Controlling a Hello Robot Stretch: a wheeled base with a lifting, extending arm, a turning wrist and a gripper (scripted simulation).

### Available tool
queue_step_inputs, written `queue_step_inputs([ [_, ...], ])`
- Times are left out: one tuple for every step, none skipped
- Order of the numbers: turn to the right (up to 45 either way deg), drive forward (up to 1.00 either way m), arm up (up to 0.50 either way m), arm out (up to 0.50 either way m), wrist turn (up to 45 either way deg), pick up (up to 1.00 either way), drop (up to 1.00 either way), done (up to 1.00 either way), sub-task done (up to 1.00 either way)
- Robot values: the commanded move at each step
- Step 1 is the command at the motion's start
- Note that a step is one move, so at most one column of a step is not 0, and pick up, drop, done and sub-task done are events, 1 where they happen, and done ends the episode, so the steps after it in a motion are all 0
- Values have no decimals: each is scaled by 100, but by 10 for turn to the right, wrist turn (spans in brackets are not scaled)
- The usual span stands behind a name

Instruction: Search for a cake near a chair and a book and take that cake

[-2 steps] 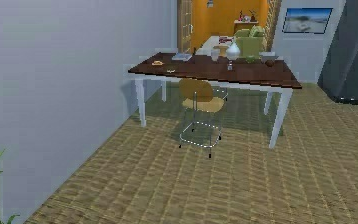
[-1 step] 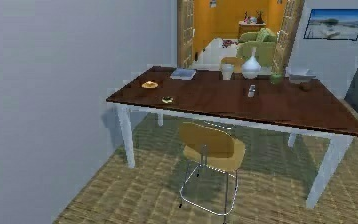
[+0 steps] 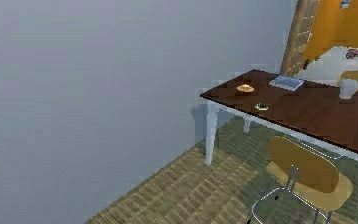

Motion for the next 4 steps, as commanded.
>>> queue_step_inputs([
  [0,80,0,0,0,0,0,0,0],
  [-90,0,0,0,0,0,0,0,0],
  [0,25,0,0,0,0,0,0,0],
  [450,0,0,0,0,0,0,0,0],
])
